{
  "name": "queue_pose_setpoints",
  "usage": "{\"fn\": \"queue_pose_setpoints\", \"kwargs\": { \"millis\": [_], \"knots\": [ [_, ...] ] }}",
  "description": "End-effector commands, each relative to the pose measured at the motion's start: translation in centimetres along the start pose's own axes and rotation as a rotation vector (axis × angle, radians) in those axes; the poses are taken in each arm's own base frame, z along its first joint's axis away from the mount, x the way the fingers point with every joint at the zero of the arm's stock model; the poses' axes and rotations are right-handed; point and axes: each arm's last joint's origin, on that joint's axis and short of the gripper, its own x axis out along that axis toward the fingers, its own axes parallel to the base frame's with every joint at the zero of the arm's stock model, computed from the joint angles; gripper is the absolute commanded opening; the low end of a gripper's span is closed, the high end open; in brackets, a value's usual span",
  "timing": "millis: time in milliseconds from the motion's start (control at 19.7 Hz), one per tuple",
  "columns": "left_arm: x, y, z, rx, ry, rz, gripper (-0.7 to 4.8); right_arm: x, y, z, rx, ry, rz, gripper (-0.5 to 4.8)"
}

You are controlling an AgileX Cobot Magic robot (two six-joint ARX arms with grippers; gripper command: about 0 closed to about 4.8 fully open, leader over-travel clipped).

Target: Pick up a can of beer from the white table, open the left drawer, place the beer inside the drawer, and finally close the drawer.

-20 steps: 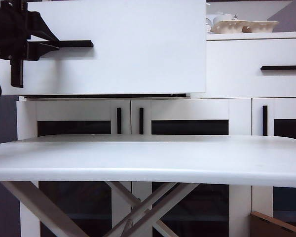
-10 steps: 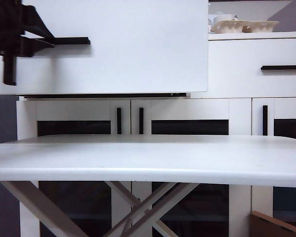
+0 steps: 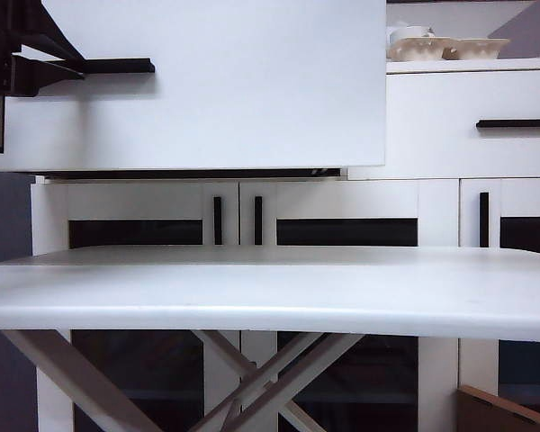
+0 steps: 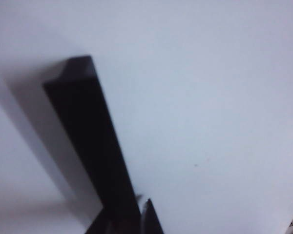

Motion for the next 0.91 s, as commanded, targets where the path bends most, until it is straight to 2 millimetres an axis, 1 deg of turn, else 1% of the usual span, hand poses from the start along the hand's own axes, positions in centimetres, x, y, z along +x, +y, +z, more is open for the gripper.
{"fn": "queue_pose_setpoints", "kwargs": {
  "millis": [51,101,152,203,253,406,456,710,912],
  "knots": [
    [0.0,-1.9,0.4,0.046,-0.034,-0.143,0.29,-0.4,0.2,1.3,-0.015,-0.093,0.011,1.65],
    [0.0,-2.0,0.4,0.05,-0.007,-0.156,1.79,-0.4,0.2,1.4,-0.015,-0.093,0.011,1.65],
    [0.0,-2.0,0.3,0.052,0.004,-0.161,2.46,-0.4,0.2,1.5,-0.015,-0.096,0.011,1.65],
    [0.0,-2.1,0.3,0.055,0.03,-0.17,3.44,-0.4,0.2,1.7,-0.016,-0.103,0.011,1.65],
    [0.0,-2.1,0.2,0.058,0.045,-0.176,3.8,-0.5,0.2,1.8,-0.018,-0.112,0.012,1.65],
    [-0.1,-2.3,0.2,0.064,0.076,-0.199,3.9,-0.5,0.2,1.9,-0.019,-0.122,0.012,1.65],
    [-0.2,-2.4,0.2,0.072,0.082,-0.207,4.05,-0.5,0.2,1.9,-0.019,-0.125,0.012,1.65],
    [-0.5,-2.5,0.1,0.09,0.111,-0.173,4.04,-0.5,0.2,2.2,-0.023,-0.153,0.013,1.65],
    [-1.6,-2.9,0.1,0.145,0.128,-0.126,4.04,-0.2,0.2,3.4,-0.026,-0.182,0.012,1.65]
  ]
}}
